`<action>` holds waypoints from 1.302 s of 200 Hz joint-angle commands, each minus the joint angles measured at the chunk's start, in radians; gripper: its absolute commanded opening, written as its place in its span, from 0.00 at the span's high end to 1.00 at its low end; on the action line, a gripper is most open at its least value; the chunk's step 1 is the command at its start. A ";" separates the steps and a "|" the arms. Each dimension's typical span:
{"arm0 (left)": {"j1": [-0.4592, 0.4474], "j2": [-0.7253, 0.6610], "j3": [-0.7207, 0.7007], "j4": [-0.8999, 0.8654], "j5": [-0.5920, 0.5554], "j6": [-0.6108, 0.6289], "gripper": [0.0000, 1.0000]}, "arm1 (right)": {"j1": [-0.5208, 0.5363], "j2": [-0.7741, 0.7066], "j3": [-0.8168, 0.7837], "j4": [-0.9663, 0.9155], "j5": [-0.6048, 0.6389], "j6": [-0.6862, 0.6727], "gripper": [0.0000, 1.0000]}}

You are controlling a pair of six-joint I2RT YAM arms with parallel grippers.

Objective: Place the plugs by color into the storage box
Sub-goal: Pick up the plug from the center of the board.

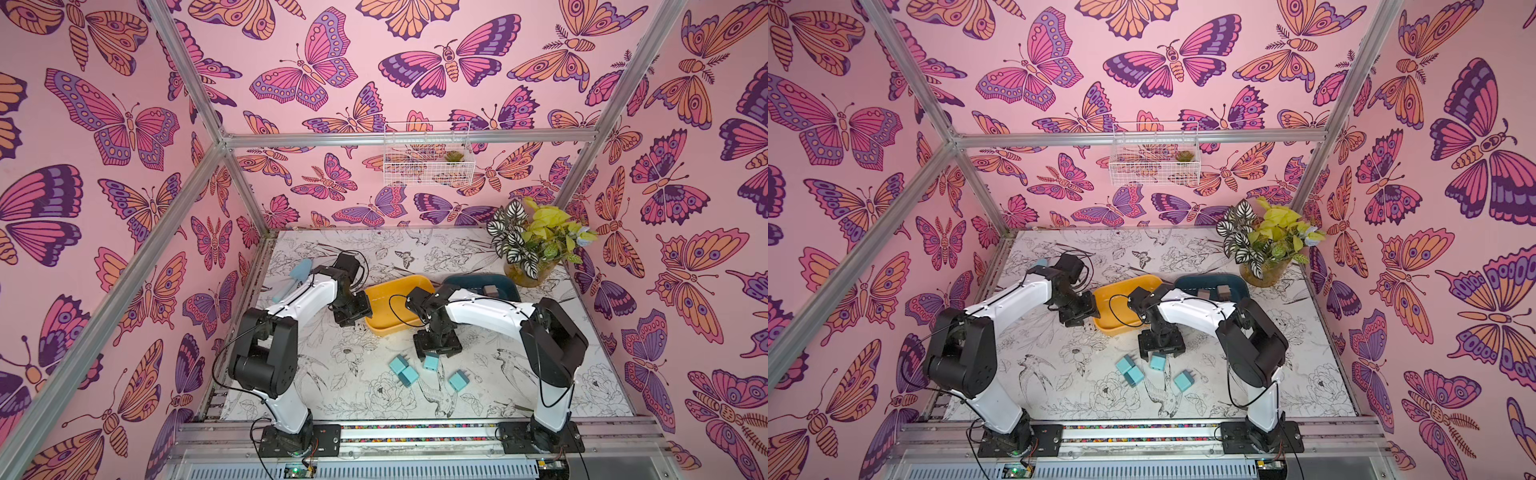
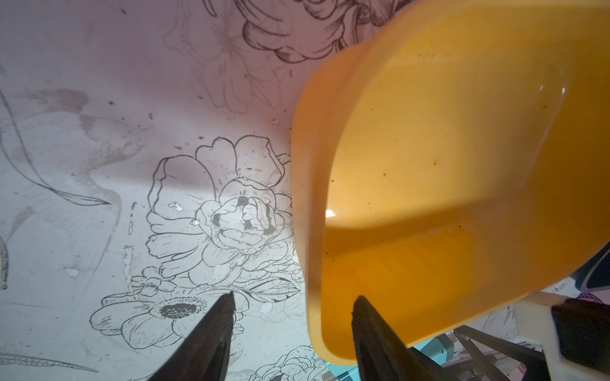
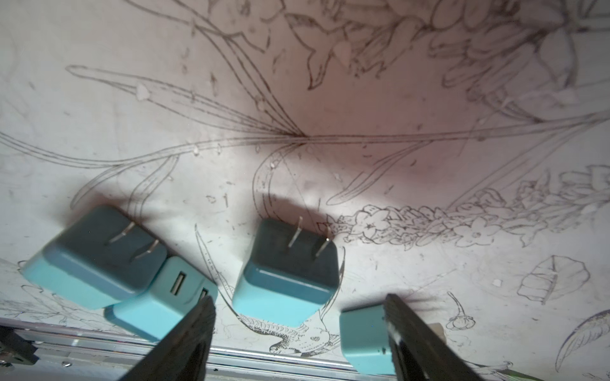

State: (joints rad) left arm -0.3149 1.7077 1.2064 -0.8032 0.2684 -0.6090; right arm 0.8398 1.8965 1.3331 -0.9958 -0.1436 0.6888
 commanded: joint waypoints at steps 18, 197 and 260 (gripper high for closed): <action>-0.003 0.007 -0.003 -0.002 0.009 0.022 0.40 | 0.002 0.034 -0.011 0.016 0.004 0.000 0.25; 0.002 -0.015 0.020 -0.018 0.006 0.050 0.40 | -0.020 -0.054 -0.067 0.071 0.021 -0.198 0.26; 0.002 -0.003 0.034 -0.021 0.011 0.047 0.40 | -0.020 -0.064 -0.147 0.135 0.027 -0.240 0.29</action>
State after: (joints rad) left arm -0.3145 1.7073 1.2205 -0.8062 0.2691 -0.5797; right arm 0.8238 1.8252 1.2148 -0.8883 -0.1135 0.4774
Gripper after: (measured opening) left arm 0.600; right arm 0.717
